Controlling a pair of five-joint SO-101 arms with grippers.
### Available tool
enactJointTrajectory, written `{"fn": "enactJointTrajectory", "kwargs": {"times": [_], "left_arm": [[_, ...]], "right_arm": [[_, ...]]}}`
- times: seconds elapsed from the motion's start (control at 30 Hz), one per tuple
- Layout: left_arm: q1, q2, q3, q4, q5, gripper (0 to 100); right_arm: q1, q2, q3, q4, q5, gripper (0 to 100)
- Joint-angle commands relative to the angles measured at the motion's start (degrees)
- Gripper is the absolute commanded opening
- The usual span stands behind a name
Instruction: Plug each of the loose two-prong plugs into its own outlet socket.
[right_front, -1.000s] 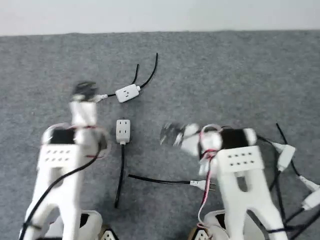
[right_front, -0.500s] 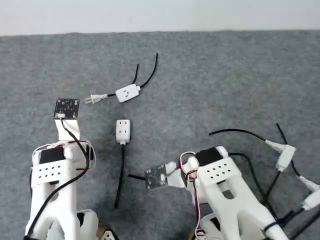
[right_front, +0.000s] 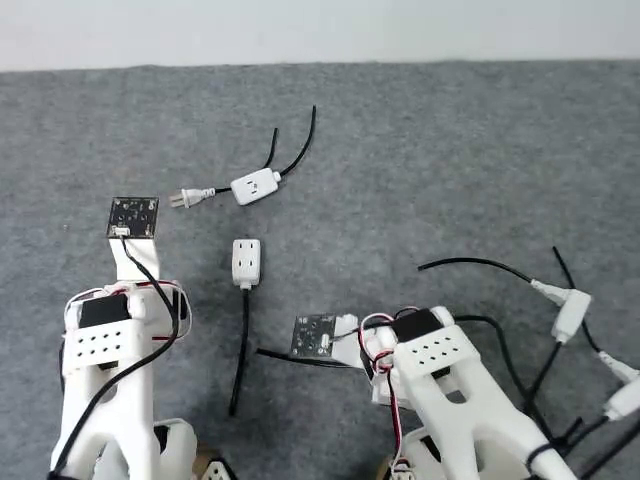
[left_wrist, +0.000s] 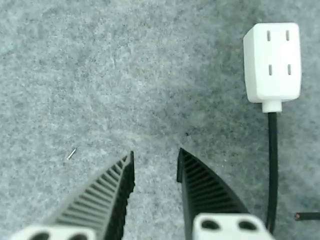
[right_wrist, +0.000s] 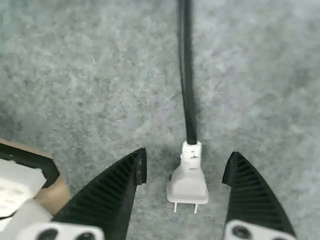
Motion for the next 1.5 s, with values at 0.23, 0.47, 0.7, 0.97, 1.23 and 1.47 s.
{"fn": "enactJointTrajectory", "kwargs": {"times": [0.23, 0.47, 0.7, 0.97, 1.23, 1.47], "left_arm": [[0.0, -1.32, 0.48, -1.32, -0.88, 13], [0.0, -1.32, 0.57, -2.29, -3.25, 13], [-0.18, -1.32, 0.57, -2.37, -3.87, 13], [-0.09, -1.32, 0.57, -2.37, -3.87, 13], [0.0, -1.32, 1.1, -2.46, -3.96, 13], [0.0, -1.32, 1.27, -2.46, -3.96, 13]], "right_arm": [[8.48, -1.1, 0.62, -5.67, 8.53, 14.2], [7.6, -1.27, 0.26, -6.2, 8.7, 20.5], [4.18, -1.1, 0.62, -7.69, 8.44, 20.4], [4.0, -1.01, 0.7, -7.69, 8.44, 11.0], [2.33, -1.01, 1.32, -7.6, 8.44, 13.2], [2.33, -1.01, 1.49, -8.84, 8.53, 2.2]]}}
